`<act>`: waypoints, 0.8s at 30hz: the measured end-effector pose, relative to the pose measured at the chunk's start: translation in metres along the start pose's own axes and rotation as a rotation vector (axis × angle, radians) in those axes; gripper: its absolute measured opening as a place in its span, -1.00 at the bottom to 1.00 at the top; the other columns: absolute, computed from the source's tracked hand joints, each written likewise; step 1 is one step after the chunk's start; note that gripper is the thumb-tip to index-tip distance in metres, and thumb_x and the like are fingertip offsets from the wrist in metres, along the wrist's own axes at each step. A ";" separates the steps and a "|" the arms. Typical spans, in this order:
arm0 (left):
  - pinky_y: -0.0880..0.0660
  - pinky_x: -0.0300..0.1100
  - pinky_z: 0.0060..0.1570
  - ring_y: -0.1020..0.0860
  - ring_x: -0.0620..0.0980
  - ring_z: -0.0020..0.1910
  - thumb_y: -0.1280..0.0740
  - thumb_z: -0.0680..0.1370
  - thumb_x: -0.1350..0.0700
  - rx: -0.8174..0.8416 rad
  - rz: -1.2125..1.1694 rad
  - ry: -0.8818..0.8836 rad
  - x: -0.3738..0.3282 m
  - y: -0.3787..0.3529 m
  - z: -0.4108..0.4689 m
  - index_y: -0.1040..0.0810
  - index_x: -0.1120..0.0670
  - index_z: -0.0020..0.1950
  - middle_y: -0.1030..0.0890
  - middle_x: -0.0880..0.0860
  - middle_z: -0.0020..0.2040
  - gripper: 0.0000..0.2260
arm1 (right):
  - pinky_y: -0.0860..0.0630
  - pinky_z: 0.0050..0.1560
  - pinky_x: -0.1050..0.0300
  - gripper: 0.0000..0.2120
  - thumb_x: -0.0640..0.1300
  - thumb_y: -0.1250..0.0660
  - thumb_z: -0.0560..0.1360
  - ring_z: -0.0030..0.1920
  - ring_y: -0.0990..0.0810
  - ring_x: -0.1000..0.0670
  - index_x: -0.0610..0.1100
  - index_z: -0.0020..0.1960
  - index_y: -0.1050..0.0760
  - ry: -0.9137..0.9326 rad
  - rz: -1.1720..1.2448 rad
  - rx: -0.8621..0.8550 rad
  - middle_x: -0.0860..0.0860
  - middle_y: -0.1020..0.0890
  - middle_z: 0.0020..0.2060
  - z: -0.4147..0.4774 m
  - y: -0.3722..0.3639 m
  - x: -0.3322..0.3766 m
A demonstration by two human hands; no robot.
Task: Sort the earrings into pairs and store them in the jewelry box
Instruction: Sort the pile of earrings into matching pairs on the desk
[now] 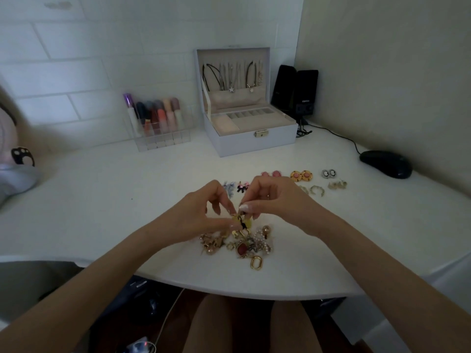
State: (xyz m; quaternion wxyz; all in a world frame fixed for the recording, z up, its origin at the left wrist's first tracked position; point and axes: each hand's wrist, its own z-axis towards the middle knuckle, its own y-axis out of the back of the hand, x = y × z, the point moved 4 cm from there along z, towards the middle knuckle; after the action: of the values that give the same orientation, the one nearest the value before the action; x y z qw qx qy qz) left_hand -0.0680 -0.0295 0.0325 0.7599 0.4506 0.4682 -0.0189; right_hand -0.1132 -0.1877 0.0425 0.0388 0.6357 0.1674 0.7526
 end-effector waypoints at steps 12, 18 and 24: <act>-0.45 -0.41 -0.22 -0.59 -0.16 -0.29 -0.49 0.37 0.14 -0.113 -0.105 0.073 -0.005 -0.003 0.024 -0.42 -0.01 -0.09 -0.67 0.03 -0.19 -0.73 | -0.58 -0.21 0.17 -0.91 -0.35 -0.41 0.40 -0.27 -0.64 -0.01 -0.24 -0.18 -0.51 0.023 0.094 -0.209 -0.13 -0.64 -0.26 0.010 0.018 -0.009; -0.54 -0.30 -0.25 -0.67 0.01 -0.24 -0.45 0.41 0.23 -0.097 -0.291 0.170 -0.002 0.001 0.024 -0.42 0.13 0.00 -0.64 0.05 -0.23 -0.74 | -0.56 -0.21 0.18 -0.87 -0.37 -0.38 0.42 -0.25 -0.62 -0.02 -0.17 -0.12 -0.54 0.076 0.096 -0.356 -0.12 -0.61 -0.23 0.011 0.028 -0.009; -0.53 -0.35 -0.22 -0.66 -0.01 -0.25 -0.41 0.45 0.24 -0.151 -0.272 0.173 0.005 0.005 0.027 -0.43 0.15 0.02 -0.69 0.06 -0.21 -0.78 | -0.55 -0.20 0.25 -0.85 -0.37 -0.38 0.41 -0.20 -0.64 -0.01 -0.23 -0.04 -0.58 0.071 0.067 -0.379 -0.18 -0.65 -0.16 0.012 0.035 -0.005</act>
State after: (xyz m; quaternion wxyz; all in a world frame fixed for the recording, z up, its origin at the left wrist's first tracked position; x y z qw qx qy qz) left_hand -0.0444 -0.0434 0.0368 0.7390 0.3244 0.5885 -0.0476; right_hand -0.0954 -0.2196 0.0502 0.1267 0.5952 0.0024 0.7935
